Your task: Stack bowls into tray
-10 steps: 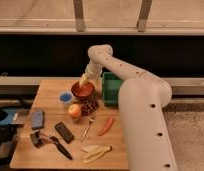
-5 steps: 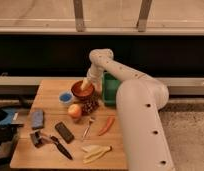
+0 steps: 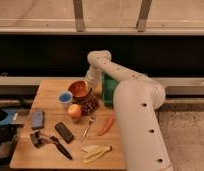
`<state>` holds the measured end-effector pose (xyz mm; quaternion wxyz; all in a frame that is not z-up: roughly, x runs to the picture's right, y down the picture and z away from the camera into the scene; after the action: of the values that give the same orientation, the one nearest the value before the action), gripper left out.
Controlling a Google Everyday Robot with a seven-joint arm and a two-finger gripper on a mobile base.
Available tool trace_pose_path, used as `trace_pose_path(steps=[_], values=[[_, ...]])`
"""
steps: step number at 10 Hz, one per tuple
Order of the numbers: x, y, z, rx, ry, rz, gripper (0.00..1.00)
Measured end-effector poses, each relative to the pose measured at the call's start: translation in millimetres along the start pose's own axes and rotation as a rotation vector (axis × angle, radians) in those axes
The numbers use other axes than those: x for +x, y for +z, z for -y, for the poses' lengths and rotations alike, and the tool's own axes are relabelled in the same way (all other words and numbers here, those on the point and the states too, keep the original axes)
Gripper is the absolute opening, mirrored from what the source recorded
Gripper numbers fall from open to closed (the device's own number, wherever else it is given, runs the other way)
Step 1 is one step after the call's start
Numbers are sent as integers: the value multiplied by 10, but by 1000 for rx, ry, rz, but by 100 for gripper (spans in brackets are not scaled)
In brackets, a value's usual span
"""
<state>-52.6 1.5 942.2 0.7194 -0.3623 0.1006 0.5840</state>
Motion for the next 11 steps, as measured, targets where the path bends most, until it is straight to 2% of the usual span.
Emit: trace_pose_path(steps=[2,3,6,8,10,11], values=[[-19,-4,-58,-2,-13,1,1],[-36,-53,-81,-4,-24,8,0],[-230,-465,-204,2,-52,76,0],[-417,-846,-212,22,-62,128,0],[-604,-1157,-36,46,-35,183,0],[-632,-1281,115,52,6,208,0]])
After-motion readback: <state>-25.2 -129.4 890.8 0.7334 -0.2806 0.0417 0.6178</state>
